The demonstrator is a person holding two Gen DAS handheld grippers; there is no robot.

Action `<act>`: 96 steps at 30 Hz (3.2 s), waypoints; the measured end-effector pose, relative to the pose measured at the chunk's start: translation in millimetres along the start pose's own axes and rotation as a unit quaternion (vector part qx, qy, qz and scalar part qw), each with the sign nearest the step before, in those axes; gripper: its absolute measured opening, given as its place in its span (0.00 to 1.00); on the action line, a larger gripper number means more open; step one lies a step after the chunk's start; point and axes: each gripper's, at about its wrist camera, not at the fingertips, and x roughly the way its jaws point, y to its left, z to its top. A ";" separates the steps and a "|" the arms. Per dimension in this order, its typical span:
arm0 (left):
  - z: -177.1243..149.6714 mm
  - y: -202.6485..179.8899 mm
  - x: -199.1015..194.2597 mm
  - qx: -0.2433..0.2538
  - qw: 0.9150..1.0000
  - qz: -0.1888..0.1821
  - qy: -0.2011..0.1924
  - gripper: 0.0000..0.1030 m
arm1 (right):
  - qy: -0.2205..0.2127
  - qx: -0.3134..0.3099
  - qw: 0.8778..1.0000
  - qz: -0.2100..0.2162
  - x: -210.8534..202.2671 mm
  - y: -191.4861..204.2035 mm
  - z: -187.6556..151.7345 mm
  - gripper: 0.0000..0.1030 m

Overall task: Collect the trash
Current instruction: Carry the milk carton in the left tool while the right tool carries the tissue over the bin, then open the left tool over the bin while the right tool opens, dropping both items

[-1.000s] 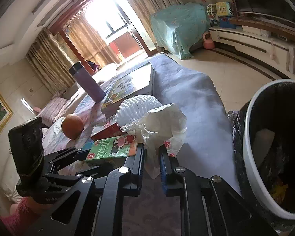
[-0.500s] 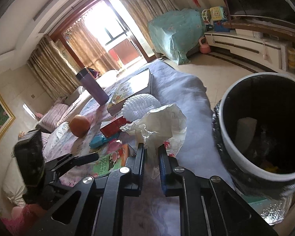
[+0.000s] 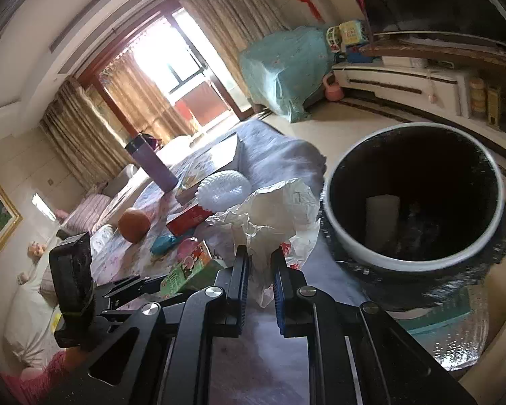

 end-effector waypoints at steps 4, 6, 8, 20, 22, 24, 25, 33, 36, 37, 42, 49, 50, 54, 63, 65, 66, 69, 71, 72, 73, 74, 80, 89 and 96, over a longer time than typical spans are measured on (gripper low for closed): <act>3.2 -16.0 -3.1 -0.013 1.000 -0.013 -0.008 0.51 | -0.005 0.003 1.000 -0.013 -9.2 -8.2 -2.3 0.13; 6.0 -25.5 -3.0 -0.013 1.000 -0.019 -0.012 0.50 | -0.007 0.005 1.000 -0.018 -13.5 -12.4 -3.5 0.13; 8.8 -34.0 -2.6 -0.013 1.000 -0.023 -0.016 0.50 | -0.011 0.009 1.000 -0.023 -20.3 -17.6 -4.5 0.13; 27.8 -78.8 10.1 0.017 0.999 -0.029 -0.017 0.50 | -0.037 0.034 0.997 -0.061 -48.3 -47.9 -1.6 0.13; 32.3 -84.1 12.3 0.019 0.999 -0.030 -0.018 0.50 | -0.040 0.036 0.996 -0.065 -50.1 -52.2 -0.3 0.13; 36.1 -87.1 15.7 0.020 0.999 -0.030 -0.018 0.50 | -0.042 0.037 0.996 -0.068 -52.1 -56.4 0.9 0.13; 38.5 -88.7 16.7 0.020 0.999 -0.030 -0.018 0.50 | -0.042 0.038 0.996 -0.069 -53.3 -58.4 1.0 0.13; 52.0 -101.5 28.3 0.025 0.999 -0.029 -0.021 0.50 | -0.043 0.047 0.995 -0.080 -53.4 -74.7 7.6 0.13; 57.0 -105.1 34.5 0.025 0.999 -0.027 -0.020 0.50 | -0.042 0.046 0.995 -0.084 -52.9 -78.0 10.3 0.13; 58.5 -106.1 36.1 0.026 0.999 -0.026 -0.019 0.50 | -0.041 0.045 0.994 -0.086 -52.3 -79.2 11.5 0.13; 67.2 -111.6 45.1 0.032 0.999 -0.023 -0.019 0.50 | -0.038 0.043 0.994 -0.092 -49.1 -83.7 17.7 0.13; 78.1 -113.9 58.3 0.033 0.999 -0.020 -0.015 0.50 | -0.033 0.040 0.994 -0.098 -44.8 -86.6 22.7 0.13; 79.8 -114.2 60.7 0.034 0.999 -0.018 -0.014 0.50 | -0.032 0.040 0.994 -0.099 -43.9 -87.5 23.7 0.13; 84.7 -113.9 67.2 0.034 0.999 -0.015 -0.012 0.50 | -0.028 0.039 0.994 -0.103 -40.3 -89.5 27.3 0.13; 96.2 -115.2 80.4 0.038 0.999 -0.010 -0.008 0.50 | -0.016 0.040 0.993 -0.109 -32.1 -93.1 33.5 0.13; 99.2 -115.0 83.9 0.038 0.999 -0.009 -0.007 0.50 | -0.014 0.040 0.993 -0.110 -31.3 -94.4 34.9 0.13; 100.3 -115.6 85.3 0.038 0.999 -0.009 -0.006 0.50 | -0.013 0.040 0.993 -0.111 -30.8 -94.2 35.6 0.13; 104.2 -117.0 90.2 0.040 0.999 -0.008 -0.003 0.50 | -0.008 0.040 0.993 -0.111 -28.5 -94.5 37.7 0.13; 106.3 -118.0 93.3 0.041 0.999 -0.009 -0.001 0.50 | -0.006 0.041 0.993 -0.111 -27.4 -96.6 39.6 0.13; 107.0 -118.5 95.1 0.042 0.999 -0.008 0.001 0.50 | -0.005 0.042 0.993 -0.112 -27.3 -96.8 39.9 0.13; 106.4 -119.1 95.6 0.043 0.999 -0.008 0.001 0.50 | -0.004 0.042 0.993 -0.112 -26.9 -98.2 41.0 0.13; 107.1 -119.5 96.9 0.042 0.999 -0.008 0.002 0.50 | -0.004 0.043 0.993 -0.112 -26.4 -98.8 42.3 0.13; 111.8 -118.0 104.3 0.039 0.999 -0.006 0.006 0.50 | -0.002 0.041 0.992 -0.116 -24.3 -102.0 47.5 0.13; 114.9 -118.5 108.1 0.036 0.999 -0.007 0.007 0.51 | 0.004 0.039 0.992 -0.123 -18.7 -103.8 49.9 0.16; 114.7 -118.6 105.4 0.025 1.000 -0.002 0.004 0.64 | 0.002 0.047 0.991 -0.125 -18.2 -106.9 53.3 0.38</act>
